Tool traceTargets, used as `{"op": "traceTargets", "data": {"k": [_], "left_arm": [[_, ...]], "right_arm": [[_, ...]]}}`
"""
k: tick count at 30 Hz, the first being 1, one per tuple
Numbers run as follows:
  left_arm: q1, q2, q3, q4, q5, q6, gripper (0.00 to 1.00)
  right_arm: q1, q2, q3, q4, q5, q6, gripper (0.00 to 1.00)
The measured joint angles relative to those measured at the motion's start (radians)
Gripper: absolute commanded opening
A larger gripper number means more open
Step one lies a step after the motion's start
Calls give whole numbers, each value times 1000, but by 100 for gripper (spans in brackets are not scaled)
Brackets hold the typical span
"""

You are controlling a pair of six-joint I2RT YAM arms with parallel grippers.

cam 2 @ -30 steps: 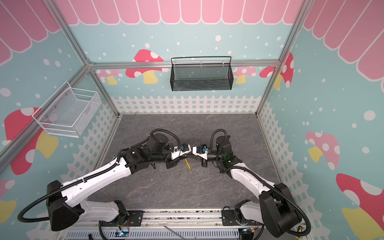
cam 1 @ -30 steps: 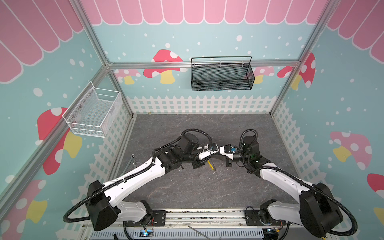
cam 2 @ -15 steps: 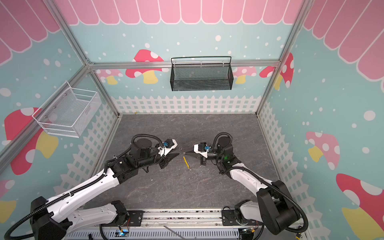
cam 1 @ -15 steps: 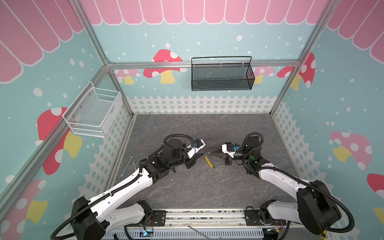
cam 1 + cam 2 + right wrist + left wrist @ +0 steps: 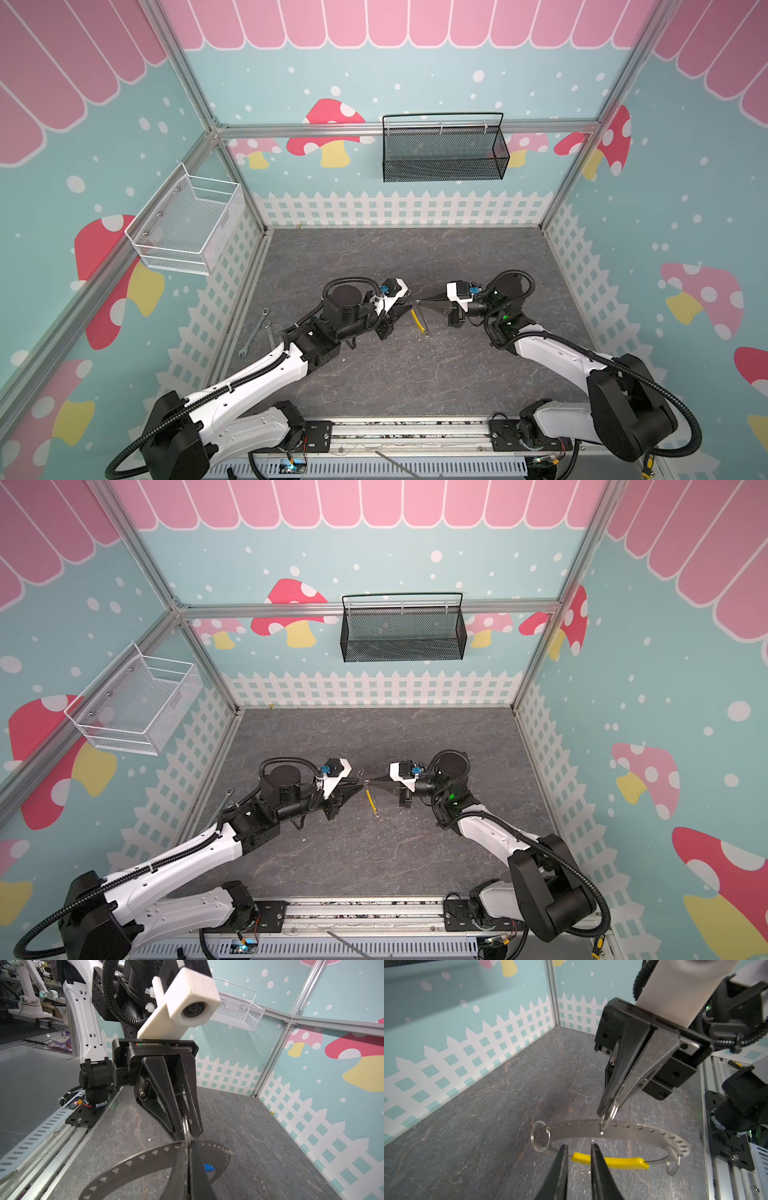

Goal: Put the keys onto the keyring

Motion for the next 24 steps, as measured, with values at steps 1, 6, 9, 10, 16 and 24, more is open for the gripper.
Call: {"op": "traceTargets", "data": {"k": [1, 6, 9, 10, 16, 24], "left_arm": [[0, -6, -3, 13, 0, -2, 19], [0, -25, -12, 74, 7, -19, 17], [0, -25, -14, 96, 17, -26, 17], [0, -24, -15, 101, 20, -28, 16], [0, -25, -32, 114, 24, -34, 19], [0, -63, -77, 131, 20, -40, 21]], "right_arm": [[0, 5, 0, 8, -3, 9, 1], [5, 21, 4, 31, -21, 50, 1], [9, 30, 11, 48, -27, 73, 1], [11, 32, 12, 55, -28, 80, 1], [11, 37, 13, 95, -32, 125, 1], [12, 38, 22, 129, -33, 164, 1]]}}
